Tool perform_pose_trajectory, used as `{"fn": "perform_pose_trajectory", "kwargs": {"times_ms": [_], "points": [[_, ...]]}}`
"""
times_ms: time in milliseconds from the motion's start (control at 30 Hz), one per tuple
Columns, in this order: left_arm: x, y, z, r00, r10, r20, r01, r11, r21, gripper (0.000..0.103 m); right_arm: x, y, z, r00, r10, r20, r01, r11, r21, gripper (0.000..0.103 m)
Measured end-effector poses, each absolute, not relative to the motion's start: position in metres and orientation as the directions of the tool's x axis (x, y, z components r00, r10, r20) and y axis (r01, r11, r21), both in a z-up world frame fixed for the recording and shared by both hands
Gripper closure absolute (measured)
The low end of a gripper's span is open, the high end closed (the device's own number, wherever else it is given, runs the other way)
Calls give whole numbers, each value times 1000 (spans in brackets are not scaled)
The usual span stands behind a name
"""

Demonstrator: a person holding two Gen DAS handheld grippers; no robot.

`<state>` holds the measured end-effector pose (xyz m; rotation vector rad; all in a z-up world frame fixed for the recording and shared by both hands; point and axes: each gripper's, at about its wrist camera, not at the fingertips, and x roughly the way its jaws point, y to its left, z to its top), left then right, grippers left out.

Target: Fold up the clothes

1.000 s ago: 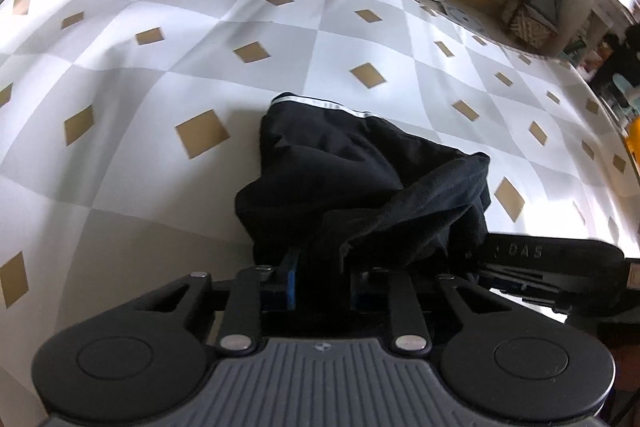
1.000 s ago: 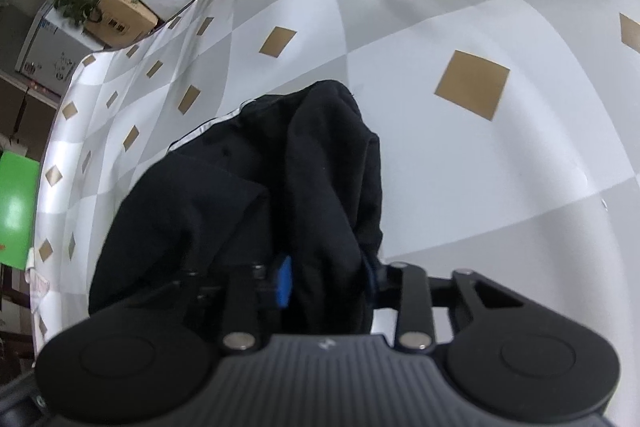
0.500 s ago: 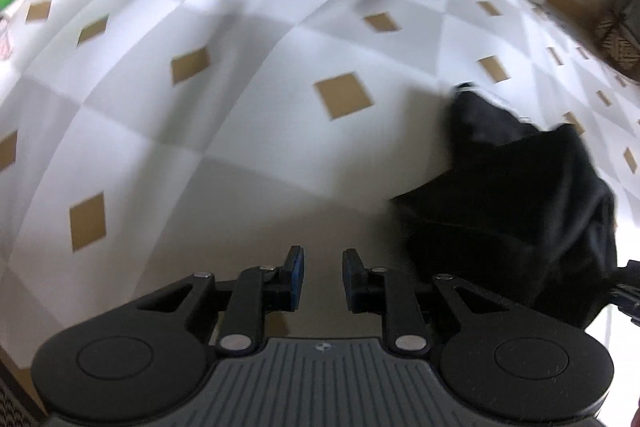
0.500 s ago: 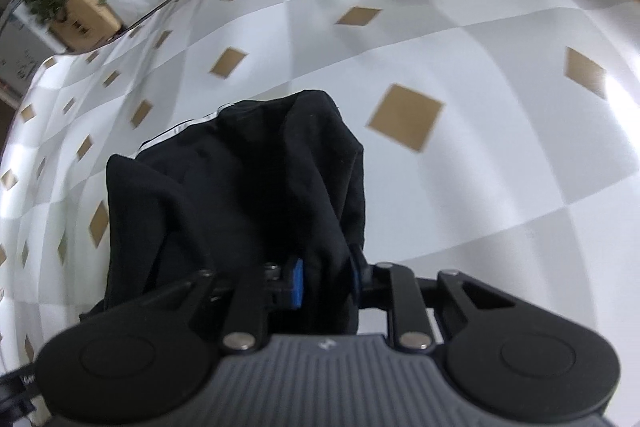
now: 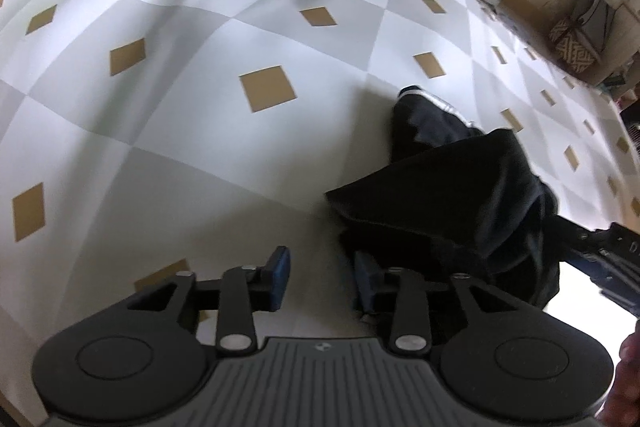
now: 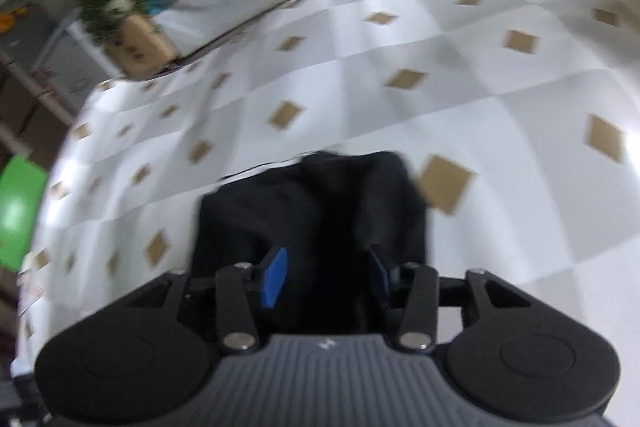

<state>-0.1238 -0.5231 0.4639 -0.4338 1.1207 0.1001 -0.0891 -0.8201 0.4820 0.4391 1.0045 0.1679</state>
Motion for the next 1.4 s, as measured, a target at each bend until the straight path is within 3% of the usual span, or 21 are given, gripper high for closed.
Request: {"fn": "perform_pose_trajectory", "kwargs": {"times_ms": [100, 300, 533, 967, 1133, 1400], "points": [[-122, -526, 468, 449, -132, -884, -289, 914, -284, 53, -89, -811, 486, 534, 350, -770, 34, 901, 433, 52], [-121, -522, 471, 459, -100, -883, -305, 915, -262, 51, -92, -794, 502, 575, 386, -721, -87, 906, 415, 43], [-122, -512, 469, 444, -84, -892, -333, 909, -251, 46, -89, -764, 494, 500, 407, -765, -147, 910, 388, 40], [-120, -498, 468, 429, -60, -901, -373, 897, -237, 44, -116, -717, 508, 501, 371, -782, -359, 911, 202, 39], [-120, -497, 468, 424, -53, -904, -379, 896, -230, 44, -120, -711, 505, 412, 456, -789, -407, 867, 289, 39], [-120, -494, 467, 404, -39, -914, -391, 896, -211, 44, -126, -685, 476, 396, 375, -838, -443, 877, 183, 39]]}}
